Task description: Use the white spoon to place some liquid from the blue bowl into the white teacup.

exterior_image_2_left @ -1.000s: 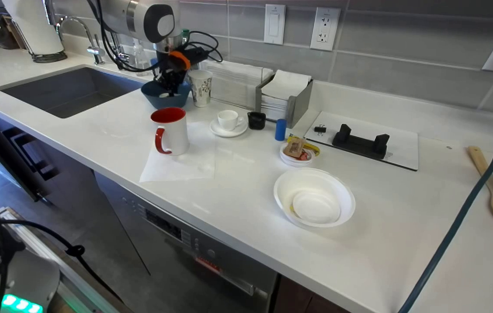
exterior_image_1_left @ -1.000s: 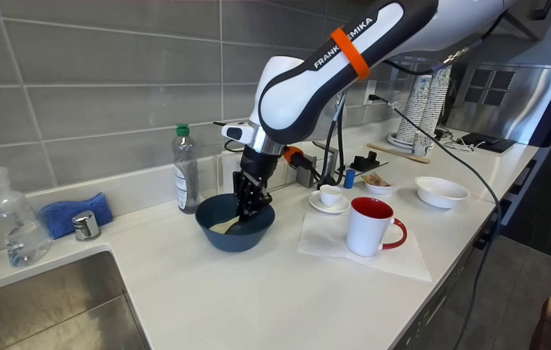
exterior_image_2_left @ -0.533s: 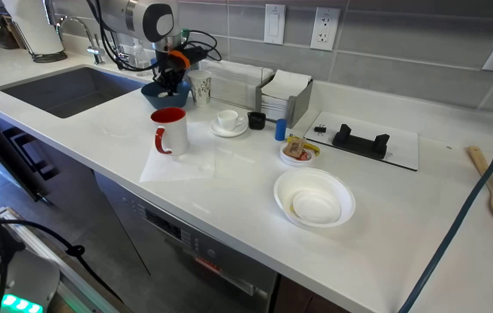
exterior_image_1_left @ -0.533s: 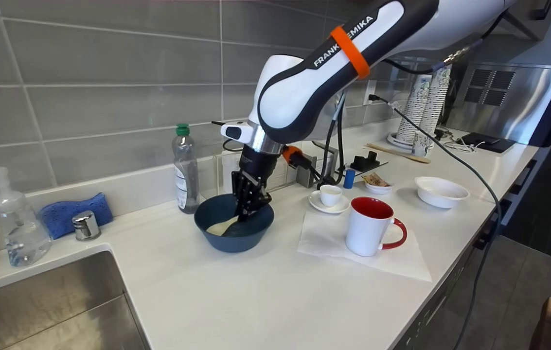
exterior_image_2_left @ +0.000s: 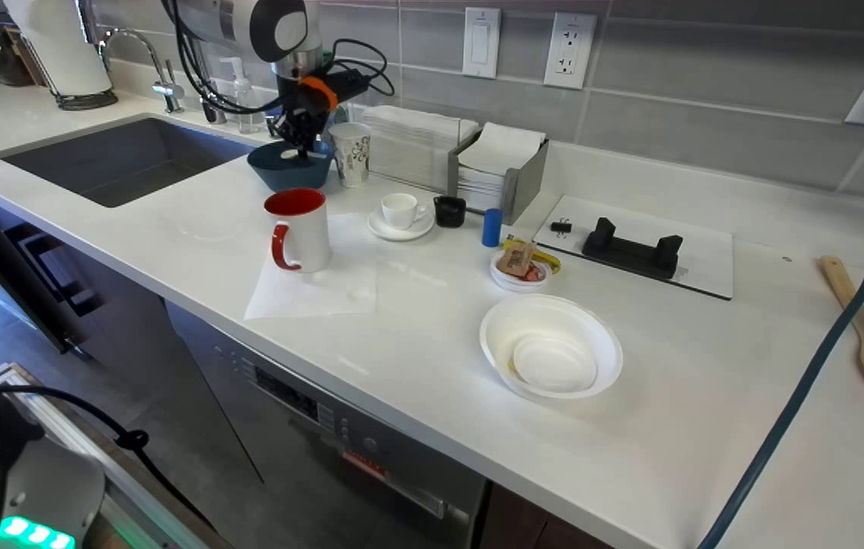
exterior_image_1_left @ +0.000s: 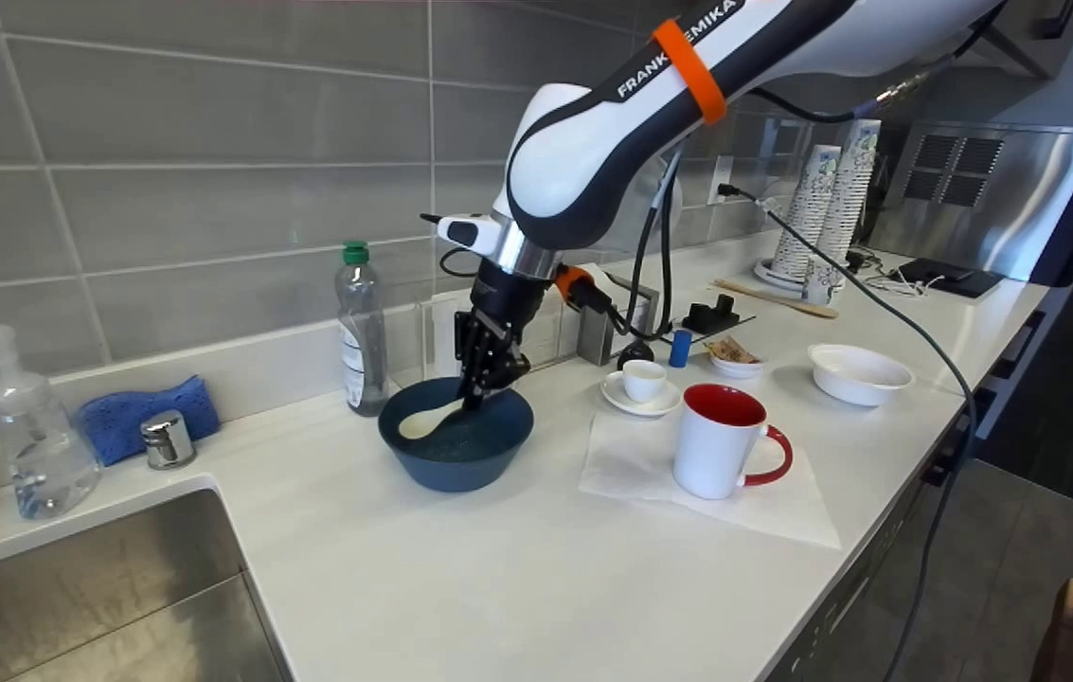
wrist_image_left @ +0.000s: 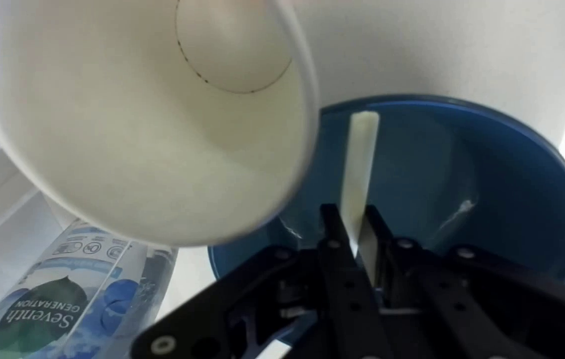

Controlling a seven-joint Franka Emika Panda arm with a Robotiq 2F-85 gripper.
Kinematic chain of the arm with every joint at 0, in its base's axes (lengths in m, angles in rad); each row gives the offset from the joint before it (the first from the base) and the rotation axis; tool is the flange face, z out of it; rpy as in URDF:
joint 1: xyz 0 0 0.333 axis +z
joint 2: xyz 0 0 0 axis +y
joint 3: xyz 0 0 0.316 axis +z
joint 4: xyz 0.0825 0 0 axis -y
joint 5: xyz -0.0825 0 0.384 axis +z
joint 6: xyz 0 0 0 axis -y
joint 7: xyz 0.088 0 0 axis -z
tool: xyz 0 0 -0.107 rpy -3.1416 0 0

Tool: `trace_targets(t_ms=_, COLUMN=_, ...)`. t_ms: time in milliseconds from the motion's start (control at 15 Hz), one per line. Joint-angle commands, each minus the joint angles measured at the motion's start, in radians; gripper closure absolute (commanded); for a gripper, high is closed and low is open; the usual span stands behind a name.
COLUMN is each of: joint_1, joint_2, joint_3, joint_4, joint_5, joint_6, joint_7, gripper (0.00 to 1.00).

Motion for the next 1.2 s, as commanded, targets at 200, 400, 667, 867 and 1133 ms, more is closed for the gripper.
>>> trace_targets(t_ms=200, joint_1=-0.045, joint_2=-0.064, joint_3=0.030, joint_4=-0.025, joint_5=0.136, joint_6=-0.052, joint_7=-0.098, gripper=0.97)
trace_targets(t_ms=400, joint_1=-0.044, joint_2=-0.096, joint_3=0.018, joint_4=-0.025, joint_5=0.178, joint_6=-0.115, joint_7=-0.110, gripper=0.97)
trace_targets(t_ms=667, joint_1=-0.037, joint_2=-0.147, joint_3=-0.009, joint_4=-0.036, joint_5=0.223, joint_6=-0.195, joint_7=-0.113, gripper=0.97)
trace_targets(t_ms=867, joint_1=-0.033, joint_2=-0.192, joint_3=-0.034, joint_4=-0.051, joint_5=0.253, joint_6=-0.251, joint_7=-0.113, gripper=0.97)
trace_targets(t_ms=1133, joint_1=-0.031, joint_2=-0.273, joint_3=-0.075, joint_4=-0.113, joint_5=0.297, joint_6=-0.297, joint_7=-0.141, gripper=0.97)
